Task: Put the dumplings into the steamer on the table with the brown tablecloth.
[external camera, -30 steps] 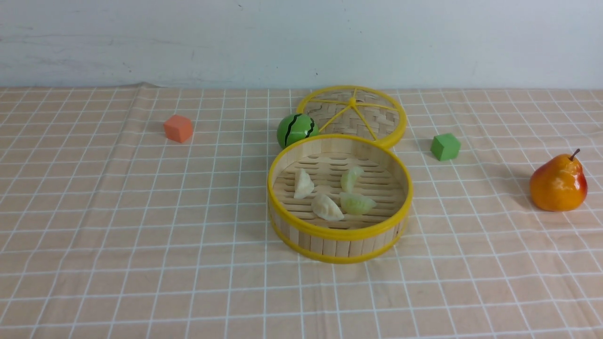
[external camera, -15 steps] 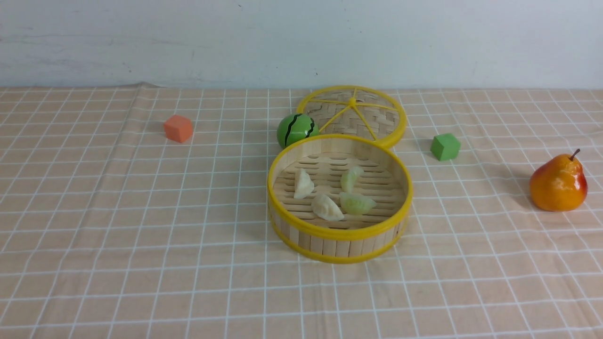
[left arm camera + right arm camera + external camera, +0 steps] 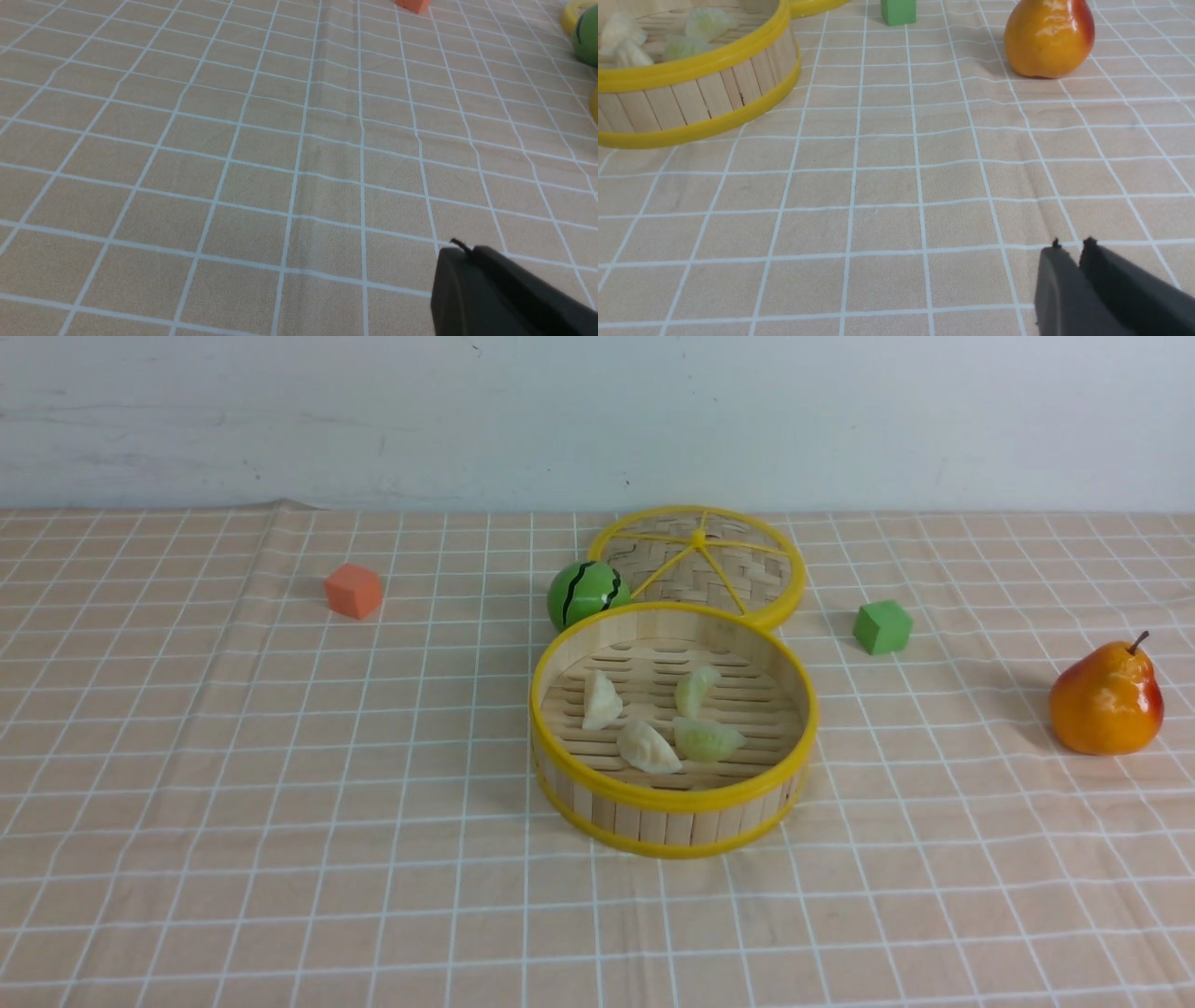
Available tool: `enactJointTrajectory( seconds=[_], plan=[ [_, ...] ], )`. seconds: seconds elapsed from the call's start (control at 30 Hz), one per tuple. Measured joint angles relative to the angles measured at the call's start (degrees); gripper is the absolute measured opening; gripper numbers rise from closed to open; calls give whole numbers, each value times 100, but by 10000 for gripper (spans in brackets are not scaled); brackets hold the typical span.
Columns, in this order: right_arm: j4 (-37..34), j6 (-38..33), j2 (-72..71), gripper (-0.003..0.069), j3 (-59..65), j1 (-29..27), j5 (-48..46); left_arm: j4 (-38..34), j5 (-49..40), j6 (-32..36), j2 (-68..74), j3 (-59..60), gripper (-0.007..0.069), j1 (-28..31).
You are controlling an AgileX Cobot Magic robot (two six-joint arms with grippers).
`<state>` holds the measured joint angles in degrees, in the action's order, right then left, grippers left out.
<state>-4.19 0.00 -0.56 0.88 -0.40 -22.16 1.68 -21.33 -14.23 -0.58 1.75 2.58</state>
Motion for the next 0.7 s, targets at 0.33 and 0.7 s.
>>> enactJointTrajectory(
  seconds=[0.33,0.7],
  plan=[
    [0,0,0,87,0,0,0,0,0,-2,0,0,-6,0],
    [0,0,0,95,0,0,0,0,0,-2,0,0,1,0]
  ],
)
